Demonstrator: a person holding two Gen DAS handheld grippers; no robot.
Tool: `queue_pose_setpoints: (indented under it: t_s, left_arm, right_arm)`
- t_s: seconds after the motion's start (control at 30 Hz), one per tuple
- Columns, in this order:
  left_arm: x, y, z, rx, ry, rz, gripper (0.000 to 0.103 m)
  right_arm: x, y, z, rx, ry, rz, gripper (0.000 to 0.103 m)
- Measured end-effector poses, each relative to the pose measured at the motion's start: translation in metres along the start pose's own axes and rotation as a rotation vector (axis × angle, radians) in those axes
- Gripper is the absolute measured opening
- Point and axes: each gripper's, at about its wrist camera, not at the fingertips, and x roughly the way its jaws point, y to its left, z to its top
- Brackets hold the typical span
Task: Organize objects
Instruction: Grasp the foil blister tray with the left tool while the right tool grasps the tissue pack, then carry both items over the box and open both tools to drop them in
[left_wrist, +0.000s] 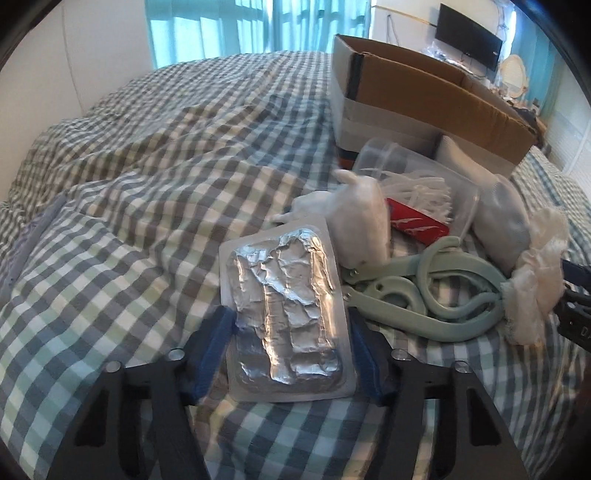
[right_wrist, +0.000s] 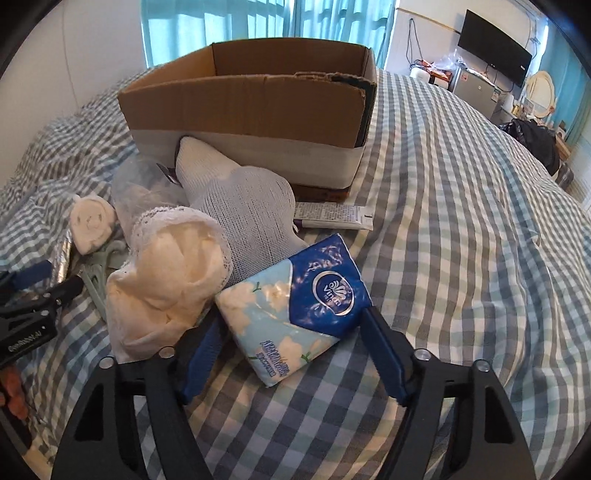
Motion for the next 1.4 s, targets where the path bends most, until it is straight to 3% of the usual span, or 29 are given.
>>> queue_pose_setpoints:
  t_s: [0.1, 0.23, 0.43, 0.8, 1.07, 1.4]
  left_arm:
    - [-0.003, -0.002, -0.001, 0.014, -0.006, 0.008, 0.062]
    - [-0.011, 0.0, 0.0, 0.012, -0.03, 0.011, 0.062]
    - [-0.039, -0.001, 0.004, 0.007, -0.11, 0.03, 0.062]
    - [-0.118, -0.022, 0.035, 0.053, -0.341, 0.039, 0.062]
    - [-0.158, -0.046, 0.083, 0.1, -0.482, 0.007, 0.062]
    - [-0.145, -0.075, 0.167, 0.131, -0.519, -0.052, 0.062]
  right_arm:
    - [-0.006, 0.001, -0.003, -0.005, -0.009, 0.011, 0.058]
    - [-0.019, 0.001, -0.005, -0.007, -0.036, 0.026, 0.038]
    - [-0.045, -0.005, -0.013, 0.012, -0.09, 0.026, 0.027]
    - [-0.138, 0.009, 0.006, -0.041, -0.305, 0.017, 0.025]
    - [-0.188, 0.011, 0.042, -0.073, -0.427, 0.075, 0.025]
    - [-0.199, 0.001, 0.118, -0.098, -0.501, 0.147, 0.025]
